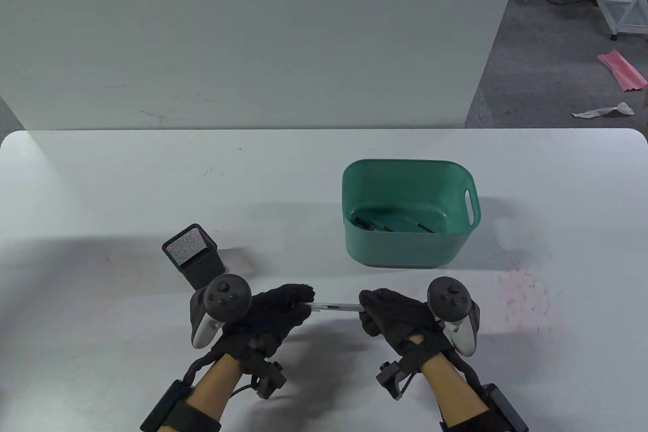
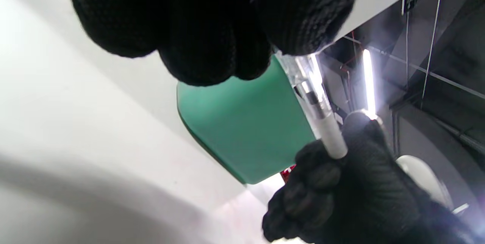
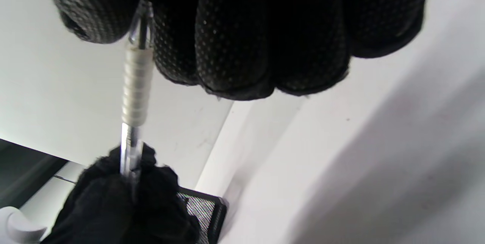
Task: Disassemble pens into components
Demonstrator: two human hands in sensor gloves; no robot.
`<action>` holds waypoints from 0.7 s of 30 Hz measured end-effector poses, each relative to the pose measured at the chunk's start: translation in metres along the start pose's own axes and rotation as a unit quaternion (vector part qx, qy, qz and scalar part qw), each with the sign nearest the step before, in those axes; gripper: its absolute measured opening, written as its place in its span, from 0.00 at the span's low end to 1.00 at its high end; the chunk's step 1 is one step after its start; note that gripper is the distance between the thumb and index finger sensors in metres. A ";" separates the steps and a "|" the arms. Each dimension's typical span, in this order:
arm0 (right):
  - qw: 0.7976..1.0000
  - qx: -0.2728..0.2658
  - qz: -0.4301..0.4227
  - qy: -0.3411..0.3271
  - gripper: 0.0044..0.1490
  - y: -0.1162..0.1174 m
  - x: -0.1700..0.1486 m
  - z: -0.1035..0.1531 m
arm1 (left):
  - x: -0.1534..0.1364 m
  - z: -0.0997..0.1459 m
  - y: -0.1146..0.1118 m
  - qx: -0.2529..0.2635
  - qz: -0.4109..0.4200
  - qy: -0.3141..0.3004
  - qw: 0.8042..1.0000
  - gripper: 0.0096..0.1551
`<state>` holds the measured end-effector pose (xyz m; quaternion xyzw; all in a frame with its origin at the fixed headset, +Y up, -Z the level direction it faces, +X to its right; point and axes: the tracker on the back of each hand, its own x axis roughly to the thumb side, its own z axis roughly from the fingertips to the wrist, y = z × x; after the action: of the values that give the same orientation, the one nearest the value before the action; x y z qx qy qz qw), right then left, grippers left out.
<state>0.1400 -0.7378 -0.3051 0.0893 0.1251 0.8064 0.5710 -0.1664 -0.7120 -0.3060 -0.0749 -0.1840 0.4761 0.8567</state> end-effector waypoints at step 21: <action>0.999 0.021 0.002 -0.033 0.32 0.000 0.007 0.000 | -0.012 0.002 0.001 0.017 0.052 0.029 0.998 0.23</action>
<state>0.1378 -0.7316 -0.3047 0.1284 0.1232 0.8015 0.5710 -0.1738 -0.7216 -0.3077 -0.0835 -0.1471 0.5204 0.8370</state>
